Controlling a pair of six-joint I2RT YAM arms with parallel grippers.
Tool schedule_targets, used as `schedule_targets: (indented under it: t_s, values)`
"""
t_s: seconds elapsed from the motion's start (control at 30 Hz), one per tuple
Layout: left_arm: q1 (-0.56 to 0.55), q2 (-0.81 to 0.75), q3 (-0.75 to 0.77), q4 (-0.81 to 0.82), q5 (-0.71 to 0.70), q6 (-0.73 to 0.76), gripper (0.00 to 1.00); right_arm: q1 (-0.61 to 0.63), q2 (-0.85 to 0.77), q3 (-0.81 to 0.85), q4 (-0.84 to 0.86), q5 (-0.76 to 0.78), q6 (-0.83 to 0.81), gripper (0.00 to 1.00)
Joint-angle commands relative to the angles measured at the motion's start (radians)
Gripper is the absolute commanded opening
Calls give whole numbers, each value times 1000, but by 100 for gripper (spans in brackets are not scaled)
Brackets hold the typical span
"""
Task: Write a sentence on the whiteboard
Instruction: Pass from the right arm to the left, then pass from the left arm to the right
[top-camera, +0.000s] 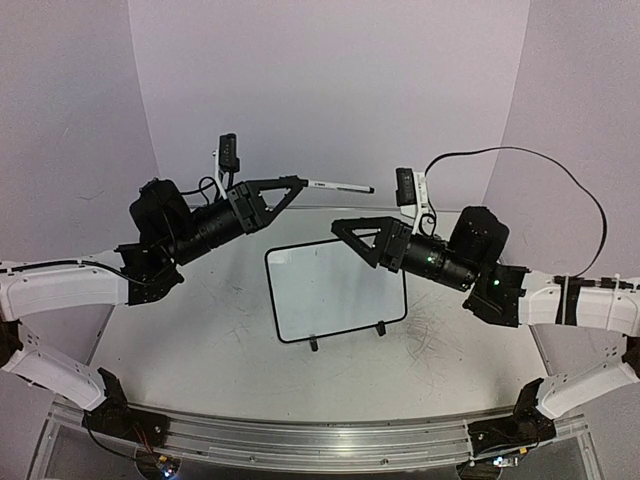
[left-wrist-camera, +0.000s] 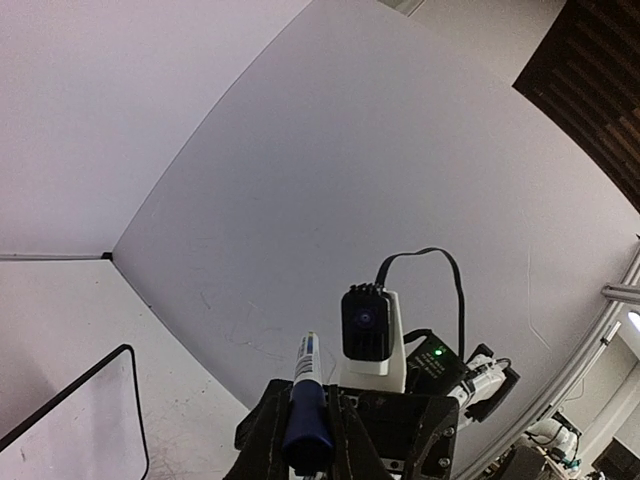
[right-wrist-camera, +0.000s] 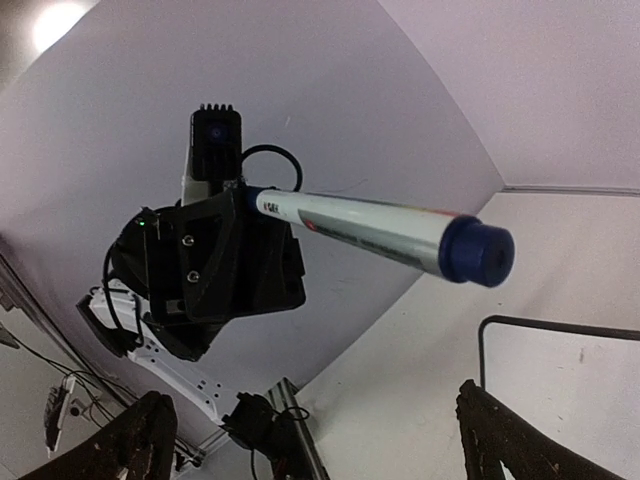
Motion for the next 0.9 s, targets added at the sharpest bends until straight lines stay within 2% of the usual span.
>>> schedule_targets:
  t_s: [0.0, 0.3, 0.47, 0.53, 0.8, 0.87]
  values:
    - [-3, -14, -14, 150, 38, -17, 0, 1, 49, -12, 277, -94, 104, 98]
    - [-3, 17, -7, 213, 66, -12, 0, 0, 162, 20, 467, -108, 169, 85]
    - [-3, 33, -17, 246, 58, -47, 0, 1, 183, -2, 605, 38, 236, 80]
    - [-4, 33, -28, 255, 40, -58, 0, 0, 202, 6, 660, 50, 228, 79]
    - [-4, 42, -37, 268, 32, -78, 0, 1, 235, 64, 684, 81, 188, 68]
    - [-3, 46, -37, 274, 40, -80, 0, 0, 243, 76, 684, 96, 211, 63]
